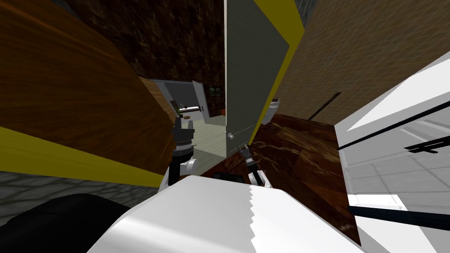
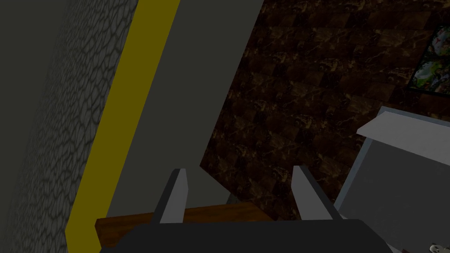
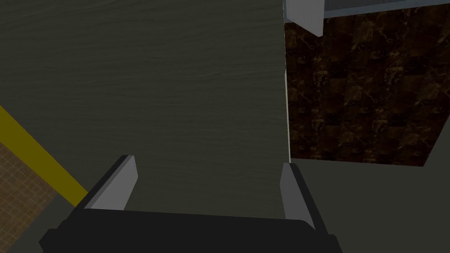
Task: Push the door open
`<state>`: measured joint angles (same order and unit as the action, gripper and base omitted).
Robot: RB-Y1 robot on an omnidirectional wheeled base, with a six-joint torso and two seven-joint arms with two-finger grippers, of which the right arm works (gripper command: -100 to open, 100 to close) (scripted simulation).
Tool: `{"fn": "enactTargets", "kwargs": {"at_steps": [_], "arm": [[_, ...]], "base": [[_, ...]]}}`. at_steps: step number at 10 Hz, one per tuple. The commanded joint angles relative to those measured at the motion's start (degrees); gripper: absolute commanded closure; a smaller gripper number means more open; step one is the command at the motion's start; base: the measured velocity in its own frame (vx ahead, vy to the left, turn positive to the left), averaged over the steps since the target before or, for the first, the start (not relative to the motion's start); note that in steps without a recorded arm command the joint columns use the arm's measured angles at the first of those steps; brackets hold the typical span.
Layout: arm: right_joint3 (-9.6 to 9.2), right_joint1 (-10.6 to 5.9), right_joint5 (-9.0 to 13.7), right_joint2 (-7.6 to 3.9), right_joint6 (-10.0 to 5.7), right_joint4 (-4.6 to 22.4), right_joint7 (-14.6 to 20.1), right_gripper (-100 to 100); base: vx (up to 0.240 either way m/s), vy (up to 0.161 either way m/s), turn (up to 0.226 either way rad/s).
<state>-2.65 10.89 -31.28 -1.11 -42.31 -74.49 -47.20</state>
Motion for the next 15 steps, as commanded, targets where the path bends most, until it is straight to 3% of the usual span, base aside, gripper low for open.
{"fn": "enactTargets", "kwargs": {"at_steps": [1, 5, 6, 15], "arm": [[0.02, -0.43, -0.6, -0.08, -0.4, 1.8, -0.9, -100], [-0.08, -2.86, -4.1, 0.84, -2.61, 9.4, -6.0, -100], [-0.08, -2.86, -4.1, 0.84, -2.61, 9.4, -6.0, -100], [-0.26, -7.35, -10.5, 3.73, -6.68, 23.5, -15.5, -100]], "base": [[0.057, -0.07, 0.025], [0.073, -0.075, 0.059], [0.051, -0.052, 0.008], [0.079, -0.071, 0.048]]}}
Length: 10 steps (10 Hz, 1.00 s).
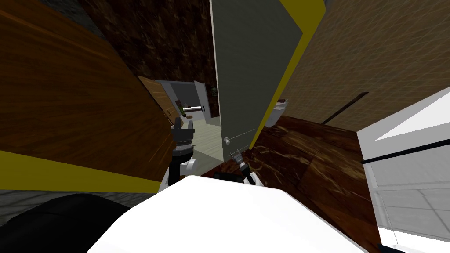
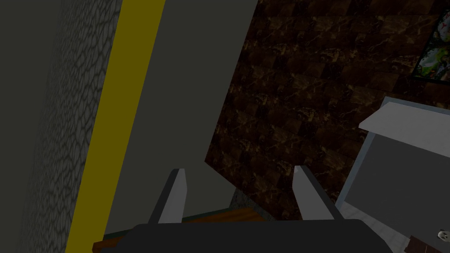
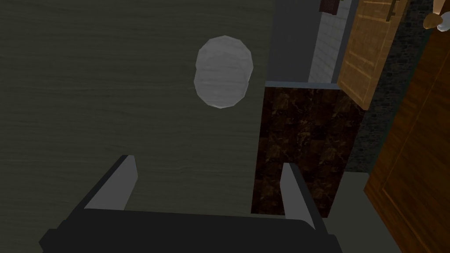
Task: Push the door open
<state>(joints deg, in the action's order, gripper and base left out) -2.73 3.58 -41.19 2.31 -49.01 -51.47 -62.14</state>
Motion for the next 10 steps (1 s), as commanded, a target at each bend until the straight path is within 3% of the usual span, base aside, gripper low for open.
{"fn": "enactTargets", "kwargs": {"at_steps": [1, 2, 3, 5, 7, 9, 10], "arm": [[0.0, 0.0, 0.0, 0.0, 0.0, 0.0, 0.0, -100], [0.06, -0.12, 0.0, -1.68, -0.06, 0.3, -0.3, -100], [0.12, -0.16, 0.2, -2.57, -0.08, 0.4, -0.4, -100], [0.28, -0.28, 0.4, -3.49, -0.14, 0.7, -0.6, -100], [0.43, -0.4, 0.7, -2.82, -0.2, 1.0, -0.7, -100], [0.57, -0.5, 0.9, -0.64, -0.25, 1.3, -0.9, -100], [0.48, -0.54, 0.8, -1.39, -0.07, 1.0, -0.7, -100]], "base": [[0.043, -0.045, 0.015], [0.089, 0.051, 0.02], [0.151, 0.098, 0.018], [0.179, 0.121, 0.026], [0.19, 0.13, 0.017], [0.194, 0.102, 0.02], [0.097, 0.044, 0.002]]}}
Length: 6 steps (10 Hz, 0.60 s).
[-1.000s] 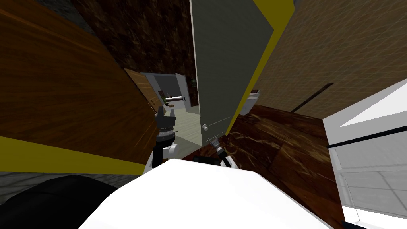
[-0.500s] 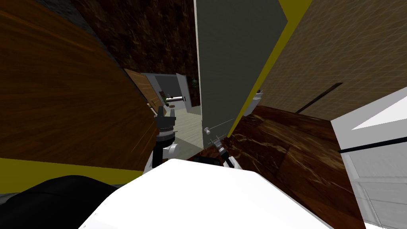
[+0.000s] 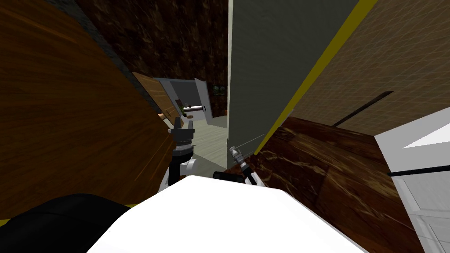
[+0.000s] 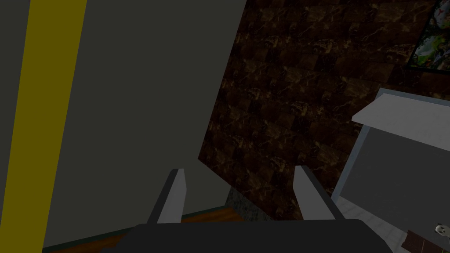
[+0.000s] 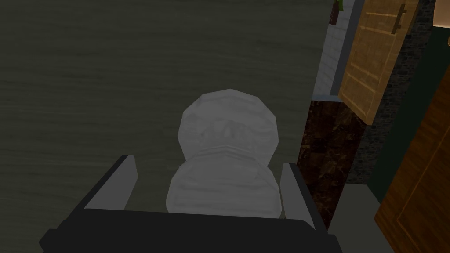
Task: Push the door open
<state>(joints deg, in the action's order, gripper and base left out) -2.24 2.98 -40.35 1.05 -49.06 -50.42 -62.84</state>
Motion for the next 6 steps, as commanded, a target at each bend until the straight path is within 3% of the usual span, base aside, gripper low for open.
{"fn": "enactTargets", "kwargs": {"at_steps": [1, 6], "arm": [[0.0, 0.07, 0.0, -0.14, -0.02, 0.0, 0.0, 100], [0.0, 0.07, 0.0, -0.14, -0.02, 0.0, 0.0, 100]], "base": [[-0.019, 0.001, 0.019], [-0.012, 0.0, 0.007]]}}
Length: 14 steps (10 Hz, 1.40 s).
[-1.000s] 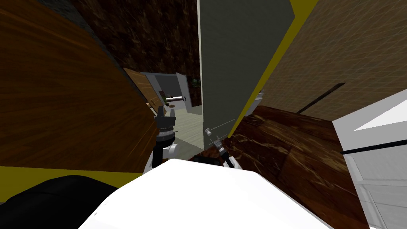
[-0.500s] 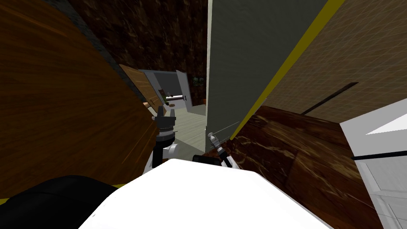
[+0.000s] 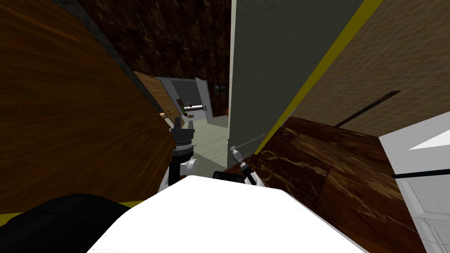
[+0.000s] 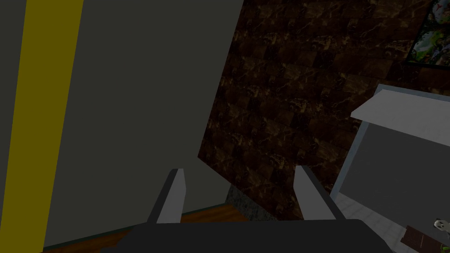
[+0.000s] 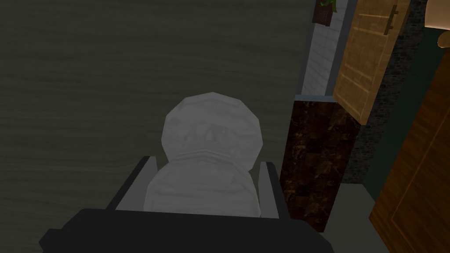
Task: Push the door open
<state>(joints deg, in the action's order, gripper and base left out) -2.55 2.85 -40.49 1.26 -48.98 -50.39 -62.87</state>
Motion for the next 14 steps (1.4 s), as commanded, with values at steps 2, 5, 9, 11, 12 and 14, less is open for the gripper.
{"fn": "enactTargets", "kwargs": {"at_steps": [2, 5, 9, 11, 12, 14], "arm": [[-0.01, -0.23, 0.9, -0.42, -0.01, 0.3, 3.0, 100], [-0.02, -0.58, 2.3, -0.94, -0.01, 0.7, 7.3, 100], [-0.04, -1.03, 4.1, -1.55, -0.02, 1.3, 12.5, 100], [-0.05, -1.39, 5.6, -1.99, -0.03, 1.7, 16.2, 100], [-0.05, -1.39, 5.6, -1.99, -0.03, 1.7, 16.5, 100], [-0.05, -1.58, 6.3, -2.22, -0.04, 2.0, 18.5, 100]], "base": [[0.018, 0.021, 0.025], [0.014, 0.018, 0.007], [0.023, 0.022, 0.016], [0.026, 0.019, 0.018], [0.021, 0.016, 0.017], [0.017, 0.018, 0.007]]}}
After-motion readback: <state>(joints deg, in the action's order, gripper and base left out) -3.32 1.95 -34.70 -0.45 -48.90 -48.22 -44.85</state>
